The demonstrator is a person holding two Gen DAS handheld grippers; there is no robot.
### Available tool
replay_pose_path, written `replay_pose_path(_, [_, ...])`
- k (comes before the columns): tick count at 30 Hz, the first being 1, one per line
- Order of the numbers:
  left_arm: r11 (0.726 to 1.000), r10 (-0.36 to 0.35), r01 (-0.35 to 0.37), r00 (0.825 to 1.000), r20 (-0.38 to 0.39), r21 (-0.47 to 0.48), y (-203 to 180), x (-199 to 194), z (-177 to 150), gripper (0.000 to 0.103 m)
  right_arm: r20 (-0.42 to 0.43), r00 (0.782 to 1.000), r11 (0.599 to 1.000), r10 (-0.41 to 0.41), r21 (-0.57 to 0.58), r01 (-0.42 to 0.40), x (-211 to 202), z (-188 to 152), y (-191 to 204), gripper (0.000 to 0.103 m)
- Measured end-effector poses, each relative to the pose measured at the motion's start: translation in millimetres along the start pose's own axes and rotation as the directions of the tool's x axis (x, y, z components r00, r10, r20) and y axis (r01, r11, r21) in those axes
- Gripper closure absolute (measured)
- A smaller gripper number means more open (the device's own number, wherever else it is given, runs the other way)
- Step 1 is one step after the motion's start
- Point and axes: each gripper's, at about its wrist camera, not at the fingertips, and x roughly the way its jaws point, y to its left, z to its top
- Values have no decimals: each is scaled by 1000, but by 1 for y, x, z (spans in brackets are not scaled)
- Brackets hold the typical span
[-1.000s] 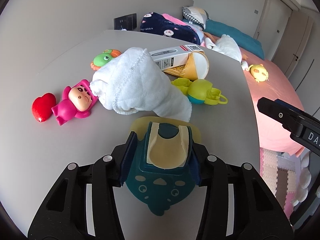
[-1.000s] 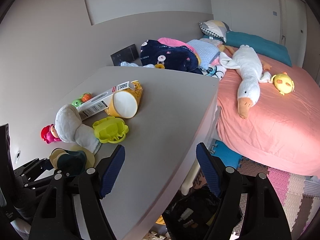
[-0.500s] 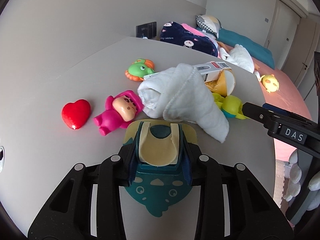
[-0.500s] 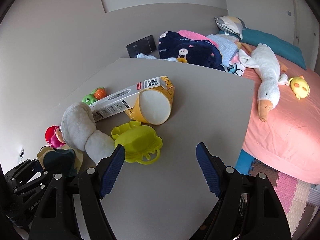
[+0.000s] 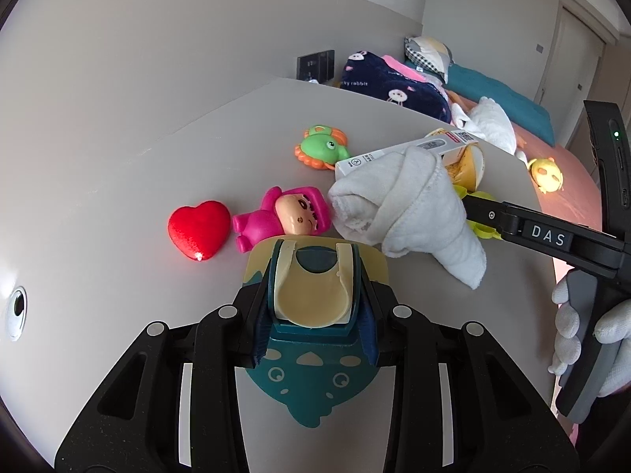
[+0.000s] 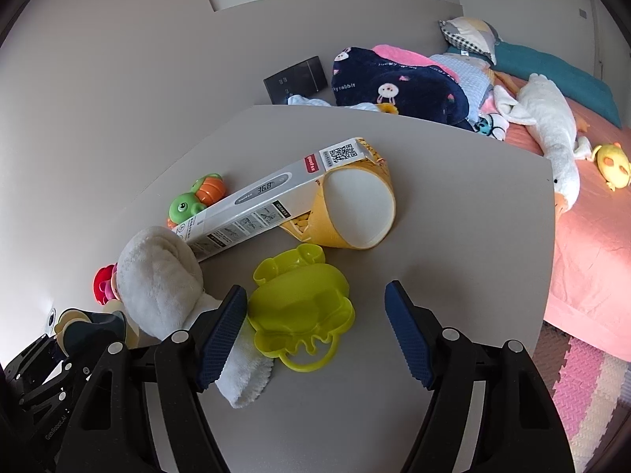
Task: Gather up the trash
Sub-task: 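Grasp the lime-green plastic toy with the right gripper while the left holds the teal toy, then carry the teal toy and lime-green toy toward the trash bag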
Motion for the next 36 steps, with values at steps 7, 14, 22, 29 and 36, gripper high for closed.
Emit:
replay_pose_path(7, [1000,-8,8,1000,-1,-10,2,-1,0,68,-4,999,999,-44,-15,44,7,-2,7,49])
replay_pose_path(14, [1000,-13,13,1000,-3,-10,1,-1,0,68,6,999,999,-47,1,47,-8,-8,1,49])
replay_pose_path(22, [1000,-27,27,1000,8,-2,-11,-11,-3,68,30,998,999,-52,14,51,-42,-13,-9,49])
replay_pose_path(29, [999,-48,48,999,20,-2,-25,-28,-9,68,65,996,998,-62,24,61,-78,-24,-18,49])
replay_pose_path(36, [998,-64,64,997,33,24,-46,-44,-15,68,93,994,997,-64,44,61,-114,-38,-29,49])
